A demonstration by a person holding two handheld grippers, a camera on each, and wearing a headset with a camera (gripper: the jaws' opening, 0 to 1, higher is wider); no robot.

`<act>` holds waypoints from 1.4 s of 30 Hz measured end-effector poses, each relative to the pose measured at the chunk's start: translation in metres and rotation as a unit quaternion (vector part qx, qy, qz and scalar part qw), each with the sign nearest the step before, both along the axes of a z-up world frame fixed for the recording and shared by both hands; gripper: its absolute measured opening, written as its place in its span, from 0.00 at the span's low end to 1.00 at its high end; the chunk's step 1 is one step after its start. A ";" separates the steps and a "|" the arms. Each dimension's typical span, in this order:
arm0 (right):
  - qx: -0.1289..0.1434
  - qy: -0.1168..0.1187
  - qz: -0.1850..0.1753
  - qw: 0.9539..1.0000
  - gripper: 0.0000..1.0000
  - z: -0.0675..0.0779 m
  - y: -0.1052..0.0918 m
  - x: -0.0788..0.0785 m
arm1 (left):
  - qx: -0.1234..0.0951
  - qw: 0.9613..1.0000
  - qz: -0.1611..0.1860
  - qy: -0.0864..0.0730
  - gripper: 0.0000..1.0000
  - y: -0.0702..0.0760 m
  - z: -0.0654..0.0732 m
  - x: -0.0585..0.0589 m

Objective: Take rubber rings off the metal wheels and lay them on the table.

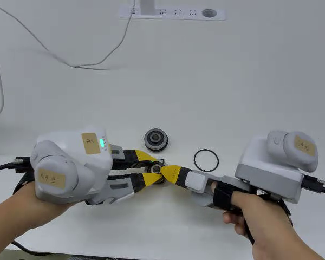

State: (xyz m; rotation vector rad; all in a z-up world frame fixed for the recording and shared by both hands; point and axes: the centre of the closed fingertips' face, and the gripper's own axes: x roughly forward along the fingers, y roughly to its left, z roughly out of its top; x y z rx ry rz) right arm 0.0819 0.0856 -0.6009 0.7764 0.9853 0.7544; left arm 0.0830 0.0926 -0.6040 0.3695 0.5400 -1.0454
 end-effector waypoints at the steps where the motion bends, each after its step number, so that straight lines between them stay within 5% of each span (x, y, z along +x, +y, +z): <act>1: -0.001 -0.003 0.002 1.000 0.00 0.000 0.000 0.000 | 0.000 1.000 0.000 0.000 0.13 0.000 0.000 0.000; 28: -0.013 -0.050 0.044 0.998 0.00 0.009 0.002 -0.006 | -0.003 1.000 0.000 -0.015 0.13 -0.002 0.000 0.000; 33: -0.014 -0.045 0.038 0.998 0.00 0.009 0.003 -0.007 | 0.000 1.000 0.000 -0.029 0.13 -0.002 0.000 -0.001; 42: -0.027 -0.033 0.023 0.999 0.00 0.003 0.002 -0.002 | 0.001 1.000 0.007 -0.019 0.14 -0.001 0.000 0.000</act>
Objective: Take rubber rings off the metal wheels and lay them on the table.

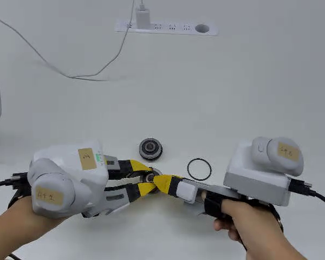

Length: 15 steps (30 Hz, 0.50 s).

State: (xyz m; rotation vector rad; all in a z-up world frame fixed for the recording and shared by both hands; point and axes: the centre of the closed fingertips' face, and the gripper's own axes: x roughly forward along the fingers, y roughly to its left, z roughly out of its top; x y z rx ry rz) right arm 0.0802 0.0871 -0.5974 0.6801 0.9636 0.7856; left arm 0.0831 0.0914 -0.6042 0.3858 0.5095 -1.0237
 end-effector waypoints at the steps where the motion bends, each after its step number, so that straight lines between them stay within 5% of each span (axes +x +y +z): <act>1: -0.002 0.003 -0.004 1.000 0.00 -0.001 -0.001 0.001 | 0.003 1.000 -0.002 0.001 0.14 0.000 0.000 0.000; 7: 0.002 0.009 -0.013 1.000 0.01 -0.002 0.000 0.002 | 0.021 1.000 -0.018 -0.003 0.14 0.002 0.003 0.000; 15: 0.001 0.008 -0.015 1.000 0.01 -0.002 0.001 0.004 | 0.014 1.000 0.004 -0.011 0.18 0.015 0.016 0.006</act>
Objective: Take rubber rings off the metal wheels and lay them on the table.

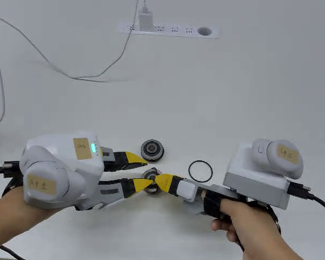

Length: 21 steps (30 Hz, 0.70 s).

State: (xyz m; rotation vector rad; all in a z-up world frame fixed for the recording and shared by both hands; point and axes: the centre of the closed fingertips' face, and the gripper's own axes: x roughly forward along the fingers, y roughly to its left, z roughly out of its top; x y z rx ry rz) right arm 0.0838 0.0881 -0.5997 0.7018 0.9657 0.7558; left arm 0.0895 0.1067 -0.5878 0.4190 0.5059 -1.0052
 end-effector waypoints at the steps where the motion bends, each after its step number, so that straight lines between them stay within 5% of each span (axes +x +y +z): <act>1: 0.000 0.000 0.000 1.000 0.01 0.000 0.000 0.000 | -0.001 1.000 0.002 -0.001 0.19 0.002 0.001 0.000; 18: -0.001 -0.023 0.008 1.000 0.01 0.010 0.010 0.004 | -0.010 0.999 0.037 -0.012 0.26 0.023 0.015 0.001; 20: 0.010 -0.027 0.005 1.000 0.01 0.015 0.011 0.005 | -0.012 0.999 0.040 -0.014 0.27 0.024 0.016 0.001; 21: 0.042 -0.034 -0.002 0.999 0.01 0.025 0.016 0.008 | -0.015 0.999 0.043 -0.015 0.28 0.024 0.017 0.002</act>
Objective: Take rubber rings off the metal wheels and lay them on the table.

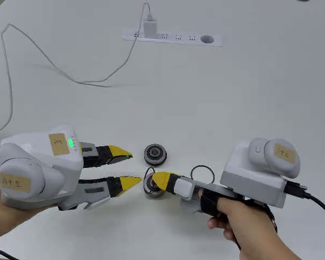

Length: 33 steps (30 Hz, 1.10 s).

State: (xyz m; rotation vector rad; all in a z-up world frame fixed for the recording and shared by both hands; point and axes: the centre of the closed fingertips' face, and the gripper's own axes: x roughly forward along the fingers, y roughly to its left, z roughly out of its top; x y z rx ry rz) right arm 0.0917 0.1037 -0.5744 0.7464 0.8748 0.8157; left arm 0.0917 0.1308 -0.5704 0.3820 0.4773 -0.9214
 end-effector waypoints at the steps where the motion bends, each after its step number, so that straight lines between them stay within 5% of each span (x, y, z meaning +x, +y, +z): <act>1: 0.015 0.004 -0.006 1.000 0.01 0.004 0.001 0.001 | -0.003 1.000 0.001 -0.001 0.29 0.000 0.001 0.000; 9: 0.023 0.004 -0.034 0.999 0.01 0.009 -0.016 0.014 | -0.010 1.000 0.017 -0.002 0.34 0.003 0.007 0.004; 23: -0.019 0.032 -0.118 0.992 0.01 -0.021 -0.087 0.025 | -0.021 1.000 0.018 -0.003 0.35 -0.003 0.012 0.004; 33: -0.027 0.048 -0.144 0.988 0.01 -0.028 -0.101 0.027 | -0.021 1.000 0.014 -0.002 0.35 -0.005 0.011 0.003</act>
